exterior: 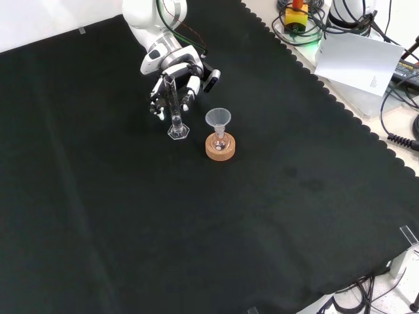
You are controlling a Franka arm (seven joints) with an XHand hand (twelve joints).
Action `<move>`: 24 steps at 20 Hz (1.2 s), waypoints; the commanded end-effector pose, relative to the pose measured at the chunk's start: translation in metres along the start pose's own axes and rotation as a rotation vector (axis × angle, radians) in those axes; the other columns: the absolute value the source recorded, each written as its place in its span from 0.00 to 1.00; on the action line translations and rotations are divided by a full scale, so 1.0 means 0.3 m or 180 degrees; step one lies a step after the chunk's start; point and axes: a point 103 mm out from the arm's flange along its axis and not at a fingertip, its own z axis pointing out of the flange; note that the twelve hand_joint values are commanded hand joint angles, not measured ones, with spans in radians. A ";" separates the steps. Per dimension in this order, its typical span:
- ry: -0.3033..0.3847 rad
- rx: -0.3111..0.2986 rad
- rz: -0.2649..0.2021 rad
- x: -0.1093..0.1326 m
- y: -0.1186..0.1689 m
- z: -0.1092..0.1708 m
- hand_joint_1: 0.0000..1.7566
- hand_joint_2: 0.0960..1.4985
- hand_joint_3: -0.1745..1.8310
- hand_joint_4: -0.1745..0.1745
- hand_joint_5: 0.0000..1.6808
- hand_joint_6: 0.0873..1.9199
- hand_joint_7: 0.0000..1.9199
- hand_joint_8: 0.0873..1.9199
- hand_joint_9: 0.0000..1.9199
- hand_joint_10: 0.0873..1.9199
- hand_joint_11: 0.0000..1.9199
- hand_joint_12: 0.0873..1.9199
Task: Pick up the graduated cylinder.
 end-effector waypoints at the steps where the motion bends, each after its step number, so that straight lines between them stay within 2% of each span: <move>1: 0.0026 -0.0009 0.0007 -0.002 -0.001 0.000 0.65 0.72 0.00 0.43 0.33 0.32 0.26 0.27 0.42 0.17 0.31 0.58; 10: 0.0042 -0.0048 0.0031 -0.014 -0.002 0.006 0.65 0.72 0.00 0.40 0.31 0.32 0.26 0.27 0.43 0.17 0.33 0.57; 16: 0.0031 -0.0095 0.0047 -0.015 -0.001 0.004 0.65 0.72 0.00 0.43 0.31 0.32 0.28 0.28 0.43 0.17 0.33 0.57; 19: 0.0015 -0.0184 0.0054 -0.014 -0.003 0.000 0.65 0.72 0.00 0.43 0.31 0.33 0.30 0.28 0.43 0.17 0.32 0.58; 24: 0.0003 -0.0181 0.0073 -0.019 -0.006 -0.005 0.65 0.73 0.00 0.46 0.34 0.34 0.32 0.28 0.44 0.17 0.33 0.59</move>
